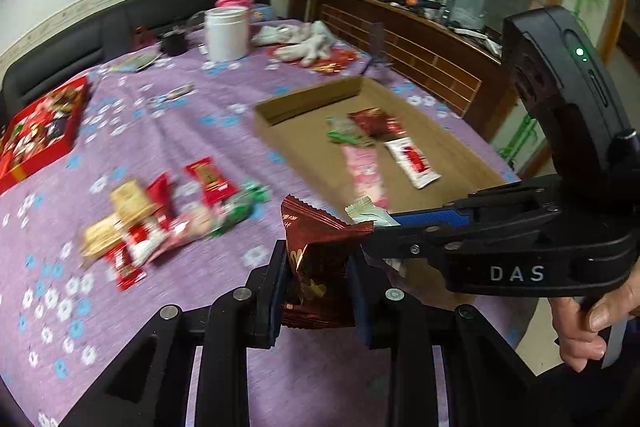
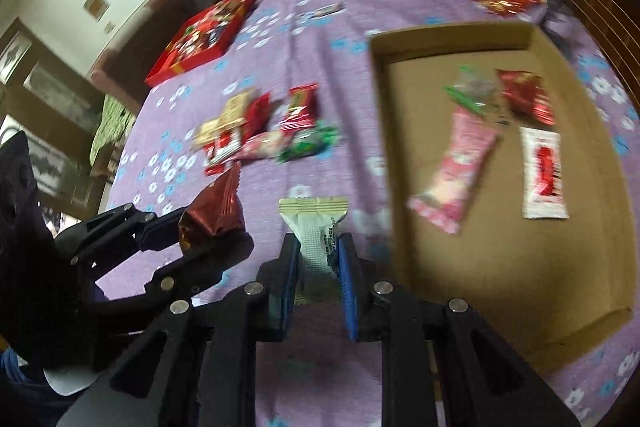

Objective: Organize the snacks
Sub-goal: 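Carry both candies over the tray and open both grippers to release them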

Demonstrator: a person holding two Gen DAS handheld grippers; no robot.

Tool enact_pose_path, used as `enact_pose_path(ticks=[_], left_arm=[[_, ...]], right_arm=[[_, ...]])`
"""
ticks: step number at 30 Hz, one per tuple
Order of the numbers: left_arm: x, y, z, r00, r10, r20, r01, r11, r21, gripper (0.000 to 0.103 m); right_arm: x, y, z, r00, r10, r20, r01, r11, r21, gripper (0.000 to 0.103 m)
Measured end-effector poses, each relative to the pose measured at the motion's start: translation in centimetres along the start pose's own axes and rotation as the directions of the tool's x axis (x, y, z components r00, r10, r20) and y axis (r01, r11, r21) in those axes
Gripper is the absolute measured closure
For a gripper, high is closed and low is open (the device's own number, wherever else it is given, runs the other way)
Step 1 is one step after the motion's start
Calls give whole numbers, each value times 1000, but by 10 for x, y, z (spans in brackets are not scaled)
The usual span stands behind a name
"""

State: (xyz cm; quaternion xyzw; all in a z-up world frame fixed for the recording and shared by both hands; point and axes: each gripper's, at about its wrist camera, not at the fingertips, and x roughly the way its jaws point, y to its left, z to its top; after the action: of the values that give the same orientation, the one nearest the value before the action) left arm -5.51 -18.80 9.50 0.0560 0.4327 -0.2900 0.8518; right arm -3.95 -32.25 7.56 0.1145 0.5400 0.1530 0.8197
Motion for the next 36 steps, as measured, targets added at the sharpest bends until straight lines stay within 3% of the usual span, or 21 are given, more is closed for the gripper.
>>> enact_pose_path(ticks=[10,17,26,36], left_arm=[[38,-60,22,995,-94,-43,96,994,49,75],[67,-94,23,991,-102,-89,109,991,74,75],[101,-107,19,989,-46,-143,57,996,74,75],[112,-118,15,988,29,-148,-11,992,123,73]], right_arm=[[-25,-74,-9,994,-107,14,104,983,150,84],[-33,-114,-17,989,-145,-12,145,968,206,84],[-26,-139,-19,987,-150,-64,160,965,208,84],[-19,-150,-20,985,-143,-96,160,967,197,83]])
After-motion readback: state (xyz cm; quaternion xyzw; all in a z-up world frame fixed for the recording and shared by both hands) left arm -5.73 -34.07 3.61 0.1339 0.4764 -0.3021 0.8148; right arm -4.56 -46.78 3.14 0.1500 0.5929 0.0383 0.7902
